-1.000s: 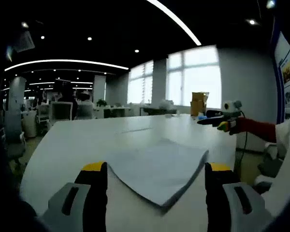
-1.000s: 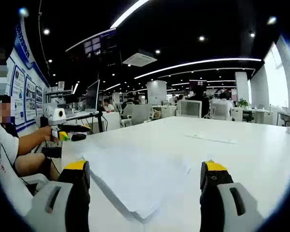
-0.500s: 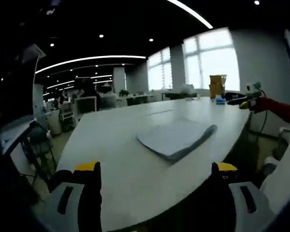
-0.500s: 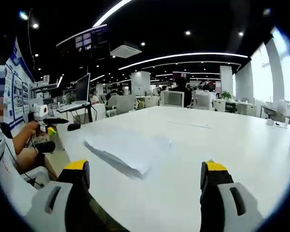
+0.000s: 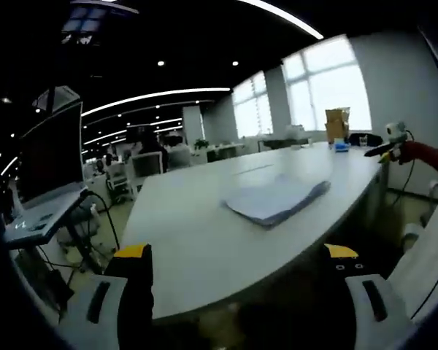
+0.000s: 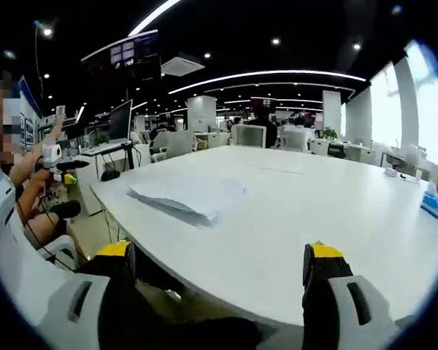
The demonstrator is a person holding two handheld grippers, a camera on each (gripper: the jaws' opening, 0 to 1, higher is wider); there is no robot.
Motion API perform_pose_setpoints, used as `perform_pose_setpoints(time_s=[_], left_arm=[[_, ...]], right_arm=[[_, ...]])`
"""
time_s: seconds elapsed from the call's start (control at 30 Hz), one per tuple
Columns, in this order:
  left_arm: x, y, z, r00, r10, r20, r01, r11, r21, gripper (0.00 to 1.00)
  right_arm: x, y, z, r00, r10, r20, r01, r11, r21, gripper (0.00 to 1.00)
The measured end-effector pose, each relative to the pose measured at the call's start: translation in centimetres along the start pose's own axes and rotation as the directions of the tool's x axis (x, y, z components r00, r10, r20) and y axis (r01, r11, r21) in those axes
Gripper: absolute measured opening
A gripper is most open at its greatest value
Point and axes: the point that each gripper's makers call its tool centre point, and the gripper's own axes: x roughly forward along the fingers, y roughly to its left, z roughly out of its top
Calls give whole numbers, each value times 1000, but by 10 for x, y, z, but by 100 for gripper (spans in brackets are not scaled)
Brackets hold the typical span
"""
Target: Organize the stack of printing papers by aligning and flattening the scattered papers on the table
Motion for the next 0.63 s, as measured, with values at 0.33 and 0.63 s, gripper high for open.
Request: perform_pose_setpoints(time_s=[0.33,0.63], left_arm=[[3,1,-10,1000,-4,-9,4,1000,-11,97],[1,-1,-13,1000,-7,-14,7,1000,-3,97]], right_arm=[[-5,0,-14,997,-15,-73,10,997,-75,90],[-3,-3,-18,995,-24,-98,16,997,-73,90]])
